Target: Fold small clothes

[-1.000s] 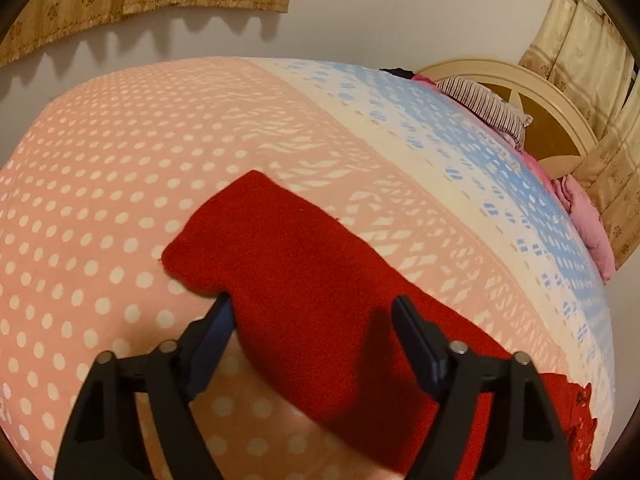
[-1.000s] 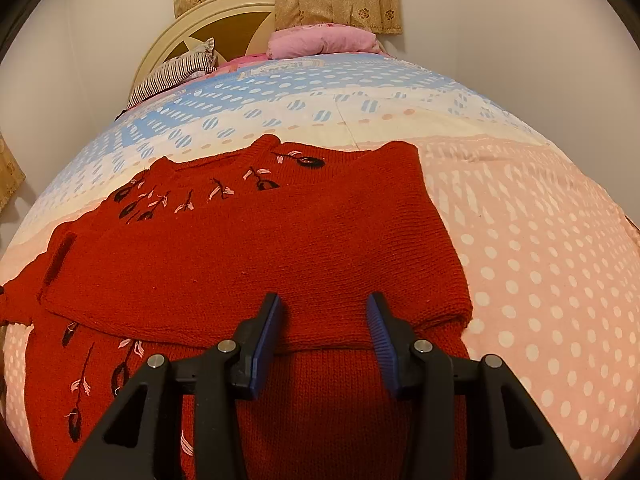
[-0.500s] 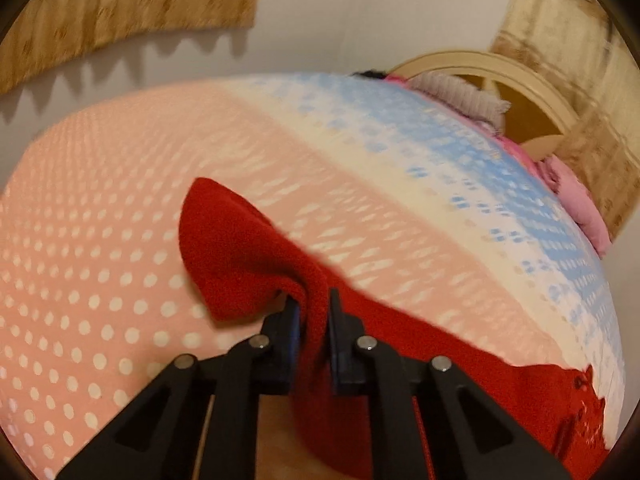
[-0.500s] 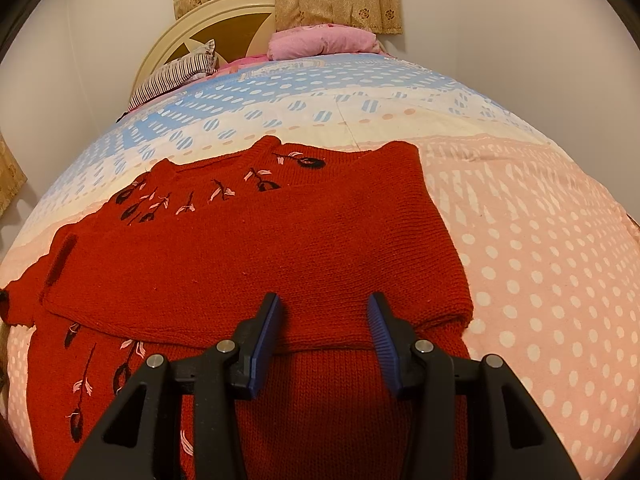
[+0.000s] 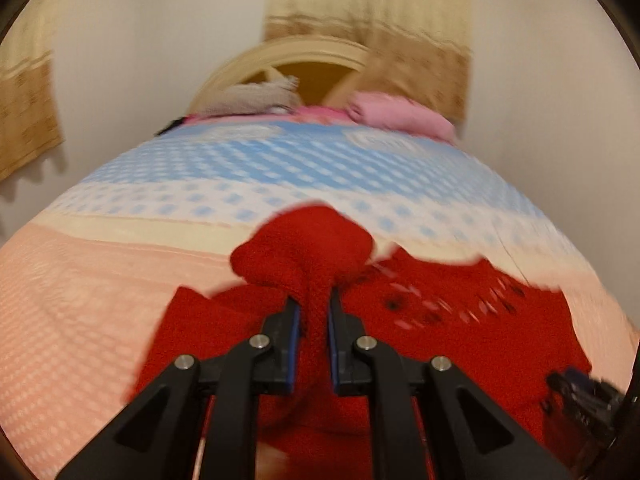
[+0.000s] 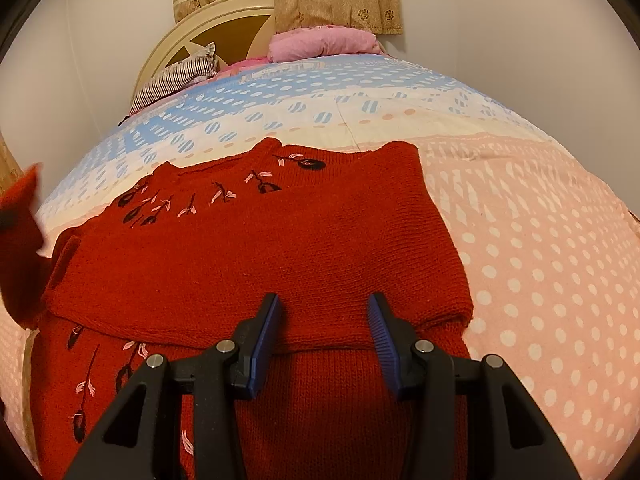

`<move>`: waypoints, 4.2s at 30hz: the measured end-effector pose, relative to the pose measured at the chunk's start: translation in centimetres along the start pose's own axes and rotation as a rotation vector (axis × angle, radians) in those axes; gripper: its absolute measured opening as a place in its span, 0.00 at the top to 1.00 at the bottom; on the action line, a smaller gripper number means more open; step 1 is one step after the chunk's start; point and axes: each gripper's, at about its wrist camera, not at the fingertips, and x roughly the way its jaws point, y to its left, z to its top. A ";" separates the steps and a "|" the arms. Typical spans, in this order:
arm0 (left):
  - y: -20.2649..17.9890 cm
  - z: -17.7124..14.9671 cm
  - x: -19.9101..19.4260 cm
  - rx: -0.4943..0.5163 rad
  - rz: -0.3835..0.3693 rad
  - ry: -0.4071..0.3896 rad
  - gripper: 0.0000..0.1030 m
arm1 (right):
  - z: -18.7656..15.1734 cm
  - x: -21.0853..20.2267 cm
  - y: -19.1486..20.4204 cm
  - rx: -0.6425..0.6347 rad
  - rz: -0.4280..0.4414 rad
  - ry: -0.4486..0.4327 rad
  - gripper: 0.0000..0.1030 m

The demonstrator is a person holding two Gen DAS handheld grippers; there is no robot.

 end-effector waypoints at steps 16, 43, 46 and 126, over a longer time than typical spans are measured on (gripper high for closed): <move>-3.8 -4.1 3.6 0.073 -0.099 0.253 0.57 | 0.0 0.2 0.5 -0.014 0.000 0.005 0.50; 14.3 -8.1 -0.4 -0.385 0.012 0.147 0.15 | 3.3 1.9 23.8 -0.354 0.249 0.043 0.46; 14.3 -8.1 -0.4 -0.383 0.009 0.149 0.13 | 3.5 3.9 25.2 -0.426 0.195 0.040 0.46; 7.9 -6.0 2.1 -0.267 0.136 0.268 0.03 | 2.2 1.4 -6.3 0.161 0.271 0.091 0.85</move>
